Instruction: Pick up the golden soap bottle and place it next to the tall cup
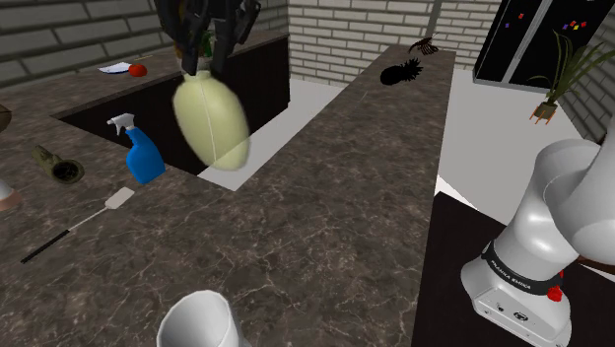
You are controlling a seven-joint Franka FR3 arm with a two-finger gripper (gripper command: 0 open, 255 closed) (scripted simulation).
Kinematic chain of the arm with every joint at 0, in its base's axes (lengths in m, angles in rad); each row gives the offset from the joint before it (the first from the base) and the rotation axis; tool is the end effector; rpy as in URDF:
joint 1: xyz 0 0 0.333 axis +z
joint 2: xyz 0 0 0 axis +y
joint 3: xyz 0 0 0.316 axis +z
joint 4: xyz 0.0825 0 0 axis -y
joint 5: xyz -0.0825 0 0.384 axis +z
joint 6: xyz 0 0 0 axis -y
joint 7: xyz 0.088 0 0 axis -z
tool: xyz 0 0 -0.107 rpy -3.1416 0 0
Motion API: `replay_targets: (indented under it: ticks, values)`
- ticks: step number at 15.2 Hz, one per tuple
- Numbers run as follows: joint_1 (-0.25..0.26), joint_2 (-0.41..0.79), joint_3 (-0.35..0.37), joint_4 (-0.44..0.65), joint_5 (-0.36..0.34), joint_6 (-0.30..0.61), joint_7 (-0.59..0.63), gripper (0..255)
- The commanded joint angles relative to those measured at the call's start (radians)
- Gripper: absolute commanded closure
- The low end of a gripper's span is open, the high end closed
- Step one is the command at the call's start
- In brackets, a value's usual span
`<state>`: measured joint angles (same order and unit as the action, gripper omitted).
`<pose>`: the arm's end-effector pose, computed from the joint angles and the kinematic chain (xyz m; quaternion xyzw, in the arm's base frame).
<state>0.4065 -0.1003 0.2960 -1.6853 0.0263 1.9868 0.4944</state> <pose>0.4205 0.3698 0.6661 -0.9751 -0.1012 -0.1640 0.1099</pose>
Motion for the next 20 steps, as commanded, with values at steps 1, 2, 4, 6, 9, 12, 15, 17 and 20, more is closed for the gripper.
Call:
replay_targets:
  ticks: [1,2,4,6,9,12,15,17,20]
  values:
    - [0.018,0.065,0.031,0.075,-0.039,-0.012,0.057,255]
    - [0.029,0.093,0.045,0.106,-0.059,-0.016,0.084,255]
    - [0.055,0.154,0.069,0.173,-0.101,-0.028,0.138,255]
    - [0.087,0.221,0.090,0.249,-0.147,-0.046,0.190,255]
    - [0.149,0.333,0.110,0.385,-0.220,-0.086,0.262,255]
    - [0.229,0.462,0.119,0.559,-0.296,-0.146,0.320,255]
    - [0.337,0.630,0.110,0.812,-0.372,-0.242,0.357,255]
    - [0.474,0.851,0.071,1.203,-0.430,-0.401,0.336,255]
    - [0.398,0.720,0.092,0.917,-0.401,-0.258,0.373,255]
